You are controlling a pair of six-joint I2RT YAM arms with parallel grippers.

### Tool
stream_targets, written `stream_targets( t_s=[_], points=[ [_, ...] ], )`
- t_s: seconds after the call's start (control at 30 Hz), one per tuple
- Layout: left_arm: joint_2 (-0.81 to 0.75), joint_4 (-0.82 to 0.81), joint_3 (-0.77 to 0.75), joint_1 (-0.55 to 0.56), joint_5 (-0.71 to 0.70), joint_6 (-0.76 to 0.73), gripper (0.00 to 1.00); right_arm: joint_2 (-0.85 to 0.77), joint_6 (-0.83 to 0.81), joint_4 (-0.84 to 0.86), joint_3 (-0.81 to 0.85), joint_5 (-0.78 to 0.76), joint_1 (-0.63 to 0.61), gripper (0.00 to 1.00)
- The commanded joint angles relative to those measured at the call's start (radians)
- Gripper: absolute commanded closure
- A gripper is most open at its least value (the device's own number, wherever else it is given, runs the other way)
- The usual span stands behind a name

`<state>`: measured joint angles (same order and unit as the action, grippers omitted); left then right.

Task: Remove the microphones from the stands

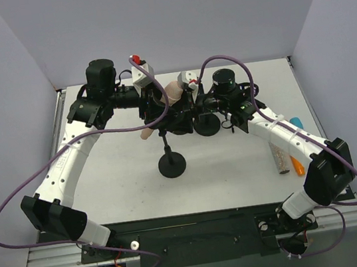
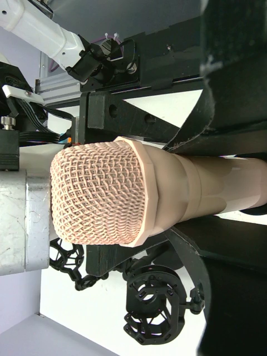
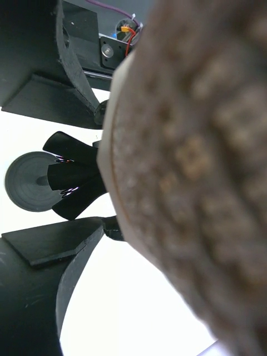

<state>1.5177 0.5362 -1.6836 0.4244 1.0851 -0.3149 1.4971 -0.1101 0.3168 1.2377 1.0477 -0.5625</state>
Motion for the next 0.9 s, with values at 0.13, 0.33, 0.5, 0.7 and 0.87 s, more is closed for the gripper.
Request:
stream_targets(
  t_s=[0.13,0.33,0.5,0.7,0.87],
  points=[
    [-0.014,-0.078,-0.041,-0.003,0.018,-0.032,0.89,-0.034,-0.053,-0.082,-0.026,-0.003,0.009,0.42],
    [-0.024,-0.059,-0.034,-0.003,0.012,-0.053,0.89,-0.067,0.148,0.128,-0.122,-0.032,0.041,0.24],
    [-0.027,-0.061,-0.024,-0.003,0.024,-0.047,0.89,-0.074,0.148,0.151,-0.119,-0.023,0.041,0.24],
    [-0.016,-0.065,-0.039,-0.003,0.035,-0.026,0.89,-0.061,0.194,0.248,-0.115,-0.029,0.021,0.23],
    [-0.013,-0.056,-0.045,-0.001,0.039,-0.021,0.89,-0.048,0.179,0.249,-0.09,0.003,0.012,0.22]
  ],
)
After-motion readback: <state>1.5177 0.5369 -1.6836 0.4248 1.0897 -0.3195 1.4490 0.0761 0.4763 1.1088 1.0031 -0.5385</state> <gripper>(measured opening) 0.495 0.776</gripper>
